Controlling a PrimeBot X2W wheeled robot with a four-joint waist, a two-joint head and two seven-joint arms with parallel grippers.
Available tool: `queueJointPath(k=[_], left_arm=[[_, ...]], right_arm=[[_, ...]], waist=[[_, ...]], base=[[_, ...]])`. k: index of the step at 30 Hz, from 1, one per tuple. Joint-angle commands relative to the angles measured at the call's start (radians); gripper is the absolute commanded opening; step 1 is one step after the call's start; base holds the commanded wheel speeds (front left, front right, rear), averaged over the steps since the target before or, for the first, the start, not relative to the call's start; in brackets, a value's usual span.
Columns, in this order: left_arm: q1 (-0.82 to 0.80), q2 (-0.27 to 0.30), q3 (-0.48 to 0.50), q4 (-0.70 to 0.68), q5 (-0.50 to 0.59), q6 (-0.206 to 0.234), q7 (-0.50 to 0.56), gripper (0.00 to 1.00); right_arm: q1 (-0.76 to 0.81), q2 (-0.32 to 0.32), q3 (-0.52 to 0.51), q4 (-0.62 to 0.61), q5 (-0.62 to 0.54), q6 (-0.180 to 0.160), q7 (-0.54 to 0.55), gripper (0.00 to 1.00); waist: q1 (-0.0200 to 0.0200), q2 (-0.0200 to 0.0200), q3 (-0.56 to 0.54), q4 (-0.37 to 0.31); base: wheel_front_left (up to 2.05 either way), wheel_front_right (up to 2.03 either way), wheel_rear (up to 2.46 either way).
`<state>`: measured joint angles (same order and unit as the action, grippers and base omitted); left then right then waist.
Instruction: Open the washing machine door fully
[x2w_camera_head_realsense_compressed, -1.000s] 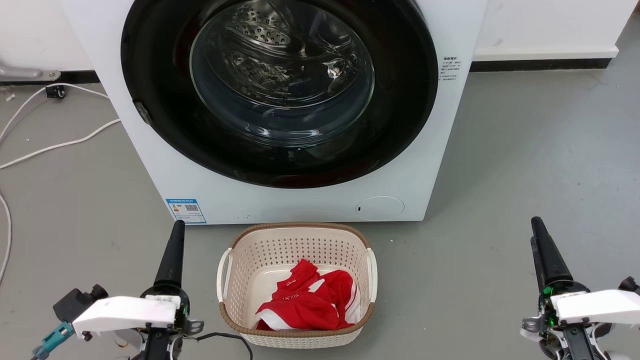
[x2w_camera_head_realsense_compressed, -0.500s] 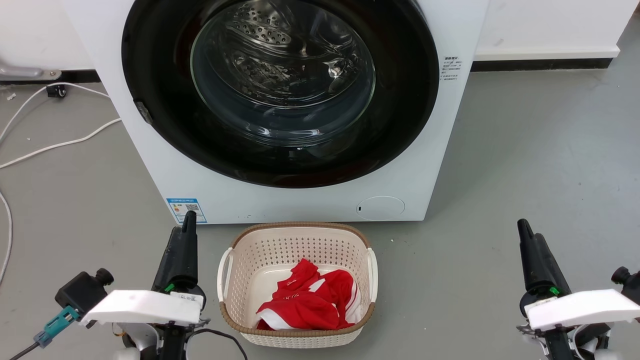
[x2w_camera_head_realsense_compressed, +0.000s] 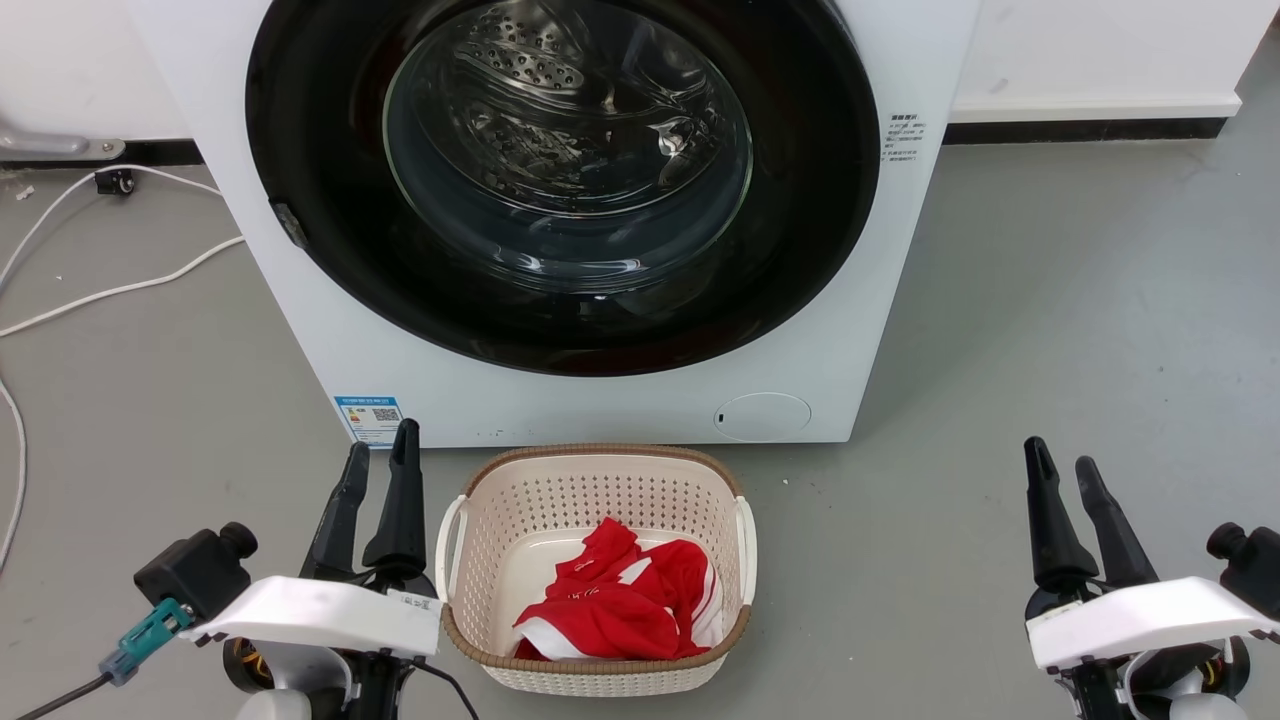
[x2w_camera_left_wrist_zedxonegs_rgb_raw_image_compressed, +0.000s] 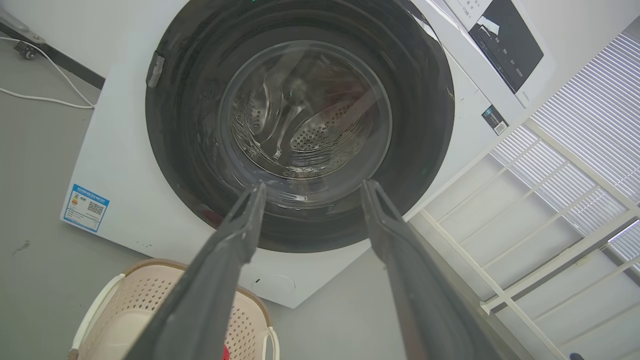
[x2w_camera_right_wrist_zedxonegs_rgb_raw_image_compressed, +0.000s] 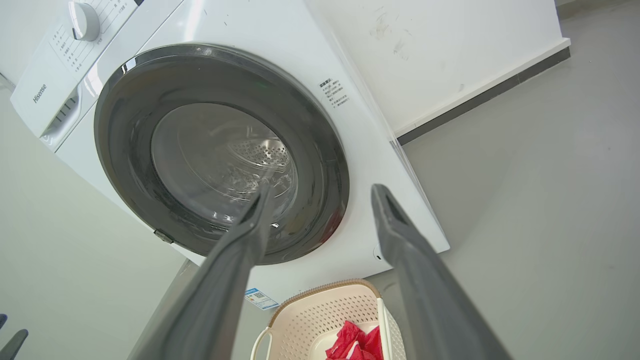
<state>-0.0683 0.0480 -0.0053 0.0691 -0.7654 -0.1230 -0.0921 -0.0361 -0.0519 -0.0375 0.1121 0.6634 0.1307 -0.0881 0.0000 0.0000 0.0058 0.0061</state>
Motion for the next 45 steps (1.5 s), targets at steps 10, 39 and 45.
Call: queueJointPath(k=[10,39,45], left_arm=[[0.0,0.003,-0.026,-0.019,0.163,0.007,-0.036,1.0],[0.011,0.018,-0.068,-0.017,0.488,0.042,-0.108,1.0],[0.013,0.022,-0.073,-0.018,0.54,0.051,-0.121,1.0]], right_arm=[[0.006,0.0,0.016,-0.031,-0.16,0.0,-0.018,1.0],[0.025,0.002,0.028,-0.073,-0.48,0.0,-0.025,1.0],[0.028,0.002,0.029,-0.079,-0.533,0.0,-0.029,1.0]], waist=[[0.0,0.0,0.0,0.001],[0.0,0.0,0.004,0.004],[0.0,0.0,0.006,0.004]], base=[[0.0,0.0,0.0],[0.0,0.0,0.0],[0.0,0.0,0.0]])
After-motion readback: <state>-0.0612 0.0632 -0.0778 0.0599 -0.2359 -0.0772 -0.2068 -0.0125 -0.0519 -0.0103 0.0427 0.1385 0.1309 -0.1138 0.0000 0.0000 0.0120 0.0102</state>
